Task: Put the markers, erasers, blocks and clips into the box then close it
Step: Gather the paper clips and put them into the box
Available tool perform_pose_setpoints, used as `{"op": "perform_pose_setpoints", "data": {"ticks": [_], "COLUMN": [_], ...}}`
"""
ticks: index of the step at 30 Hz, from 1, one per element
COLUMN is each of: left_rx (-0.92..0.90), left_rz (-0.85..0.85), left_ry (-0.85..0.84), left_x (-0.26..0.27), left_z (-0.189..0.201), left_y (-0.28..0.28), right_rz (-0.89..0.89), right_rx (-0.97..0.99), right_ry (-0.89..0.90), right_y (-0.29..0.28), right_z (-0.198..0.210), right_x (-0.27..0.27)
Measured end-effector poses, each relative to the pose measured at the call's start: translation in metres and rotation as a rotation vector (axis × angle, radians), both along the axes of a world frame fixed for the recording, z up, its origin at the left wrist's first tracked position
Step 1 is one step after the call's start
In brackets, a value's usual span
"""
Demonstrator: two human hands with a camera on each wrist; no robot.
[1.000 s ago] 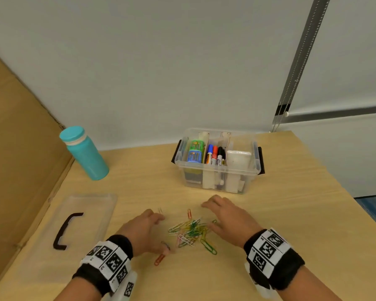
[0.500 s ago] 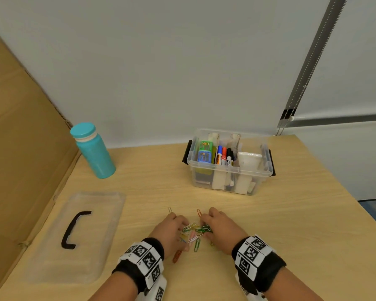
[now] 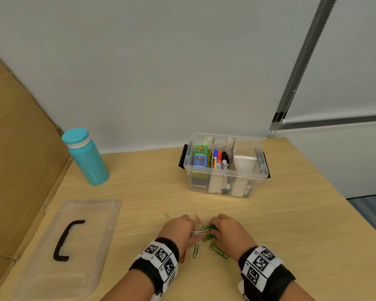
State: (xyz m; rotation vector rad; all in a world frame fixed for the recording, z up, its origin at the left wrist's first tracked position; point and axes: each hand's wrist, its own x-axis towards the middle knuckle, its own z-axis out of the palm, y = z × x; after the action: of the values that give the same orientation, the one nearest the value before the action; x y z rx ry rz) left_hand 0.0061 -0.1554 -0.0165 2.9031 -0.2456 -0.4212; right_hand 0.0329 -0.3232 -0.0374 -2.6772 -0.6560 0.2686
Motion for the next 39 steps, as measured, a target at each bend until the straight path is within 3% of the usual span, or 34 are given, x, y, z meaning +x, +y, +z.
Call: {"op": "perform_pose_setpoints", "data": {"ticks": [3,8,13,16,23,28,31,34,36,39], "left_rx": [-0.027,-0.254,-0.401,-0.427,-0.453,-0.459,-0.454,-0.483,-0.517,-0.577], "left_rz": [0.017,0.109,0.171,0.189,0.196,0.206,0.209,0.22,0.219,0.213], "left_ry": [-0.002,-0.078,-0.156,-0.192,-0.19,-0.168,-0.169,-0.185,-0.204,-0.243], "left_x": [0.002,-0.002,-0.007,-0.006,-0.008,-0.01,-0.01,-0.008,-0.004,0.01], "left_z": [0.0,0.001,0.016,0.023,0.03,0.03,0.031,0.036,0.042,0.063], "left_y": [0.003,0.016,0.025,0.027,0.027,0.024,0.023,0.02,0.016,0.006], "right_rz": [-0.082,-0.217,-0.272,-0.339,-0.389,-0.302,-0.257,-0.235,-0.291,-0.327], "right_rx": [0.125,0.418,0.545,0.585,0.371,-0.17,-0.31,-0.192,0.009,0.109], "right_ry": [0.055,0.18,0.044,-0.056,-0.079,0.011,0.096,0.059,-0.111,-0.365], "right_y": [-0.011,-0.03,-0.052,-0.063,-0.062,-0.042,-0.036,-0.044,-0.057,-0.076], "right_z": [0.006,0.049,0.117,0.138,0.129,0.121,0.124,0.127,0.121,0.095], "right_x": [0.003,0.011,0.034,0.06,0.116,0.148,0.155,0.142,0.122,0.094]}}
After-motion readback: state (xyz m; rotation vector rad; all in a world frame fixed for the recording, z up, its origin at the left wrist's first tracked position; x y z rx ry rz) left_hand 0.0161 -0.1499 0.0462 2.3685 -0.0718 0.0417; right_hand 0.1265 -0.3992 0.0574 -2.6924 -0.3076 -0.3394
